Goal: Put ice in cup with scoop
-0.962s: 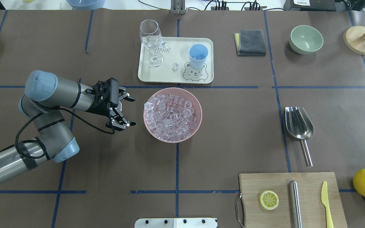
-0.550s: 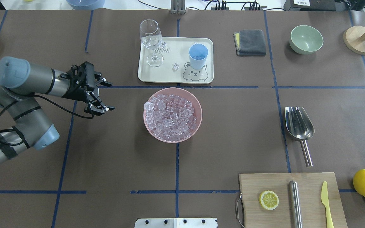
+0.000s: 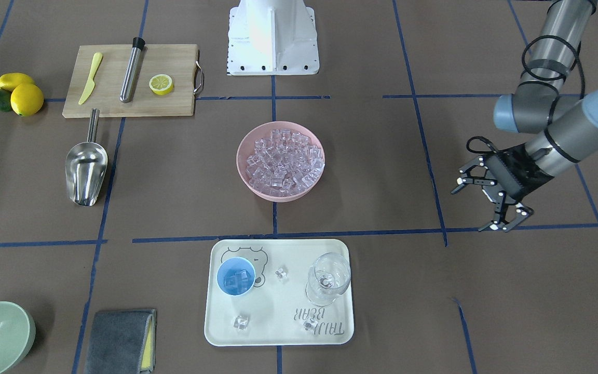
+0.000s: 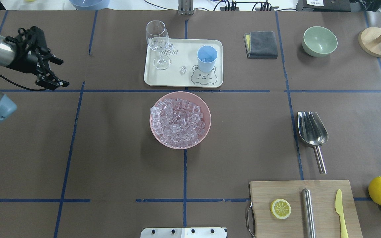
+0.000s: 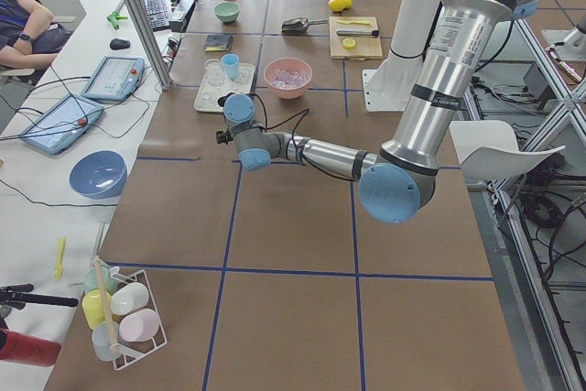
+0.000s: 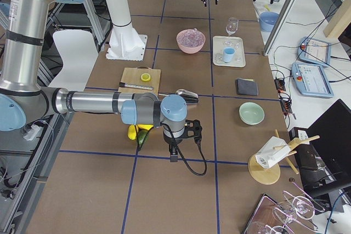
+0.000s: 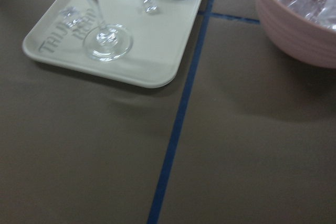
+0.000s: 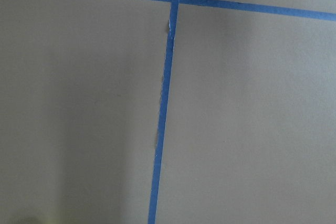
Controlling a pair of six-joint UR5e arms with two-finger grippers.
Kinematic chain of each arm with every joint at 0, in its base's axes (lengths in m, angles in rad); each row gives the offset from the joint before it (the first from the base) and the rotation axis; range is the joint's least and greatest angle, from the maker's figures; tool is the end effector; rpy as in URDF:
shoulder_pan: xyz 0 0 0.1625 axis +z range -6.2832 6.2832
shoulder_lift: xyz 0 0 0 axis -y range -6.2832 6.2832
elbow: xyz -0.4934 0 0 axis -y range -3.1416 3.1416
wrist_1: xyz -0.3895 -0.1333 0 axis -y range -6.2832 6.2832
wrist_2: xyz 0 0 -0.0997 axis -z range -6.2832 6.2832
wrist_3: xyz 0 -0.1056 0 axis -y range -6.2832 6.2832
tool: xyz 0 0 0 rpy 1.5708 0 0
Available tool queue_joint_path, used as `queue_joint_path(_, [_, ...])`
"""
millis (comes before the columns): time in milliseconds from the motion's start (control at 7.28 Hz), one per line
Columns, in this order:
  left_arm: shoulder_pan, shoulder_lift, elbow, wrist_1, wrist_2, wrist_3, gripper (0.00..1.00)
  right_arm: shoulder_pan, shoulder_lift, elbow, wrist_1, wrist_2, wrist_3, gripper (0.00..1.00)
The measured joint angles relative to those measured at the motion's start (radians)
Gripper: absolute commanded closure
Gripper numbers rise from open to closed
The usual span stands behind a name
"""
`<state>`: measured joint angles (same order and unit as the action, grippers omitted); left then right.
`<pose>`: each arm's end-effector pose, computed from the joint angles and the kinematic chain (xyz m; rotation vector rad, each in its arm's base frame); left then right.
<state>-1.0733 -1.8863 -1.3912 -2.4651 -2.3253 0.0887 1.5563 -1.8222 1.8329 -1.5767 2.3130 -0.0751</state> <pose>0.2596 -0.6058 0.5329 0.8468 0.8986 0.9000 0.0566 -0.3677 0.7136 0.0271 -0.7420 -0.0872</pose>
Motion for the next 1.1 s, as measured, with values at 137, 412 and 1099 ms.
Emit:
queue_joint_path(137, [-0.067, 0.018, -0.011, 0.096, -0.004, 0.008, 0.0, 0.0, -0.002, 0.0, -0.001, 0.0, 0.0, 0.0])
queue_joint_path(412, [-0.22, 0.05, -0.027, 0.302, -0.006, 0.011, 0.0, 0.001, -0.006, 0.0, 0.0, 0.0, 0.0, 0.0])
queue_joint_path(1099, [-0.455, 0.063, -0.03, 0.8, -0.006, 0.009, 0.0, 0.001, -0.009, -0.007, -0.003, 0.007, 0.004, 0.0])
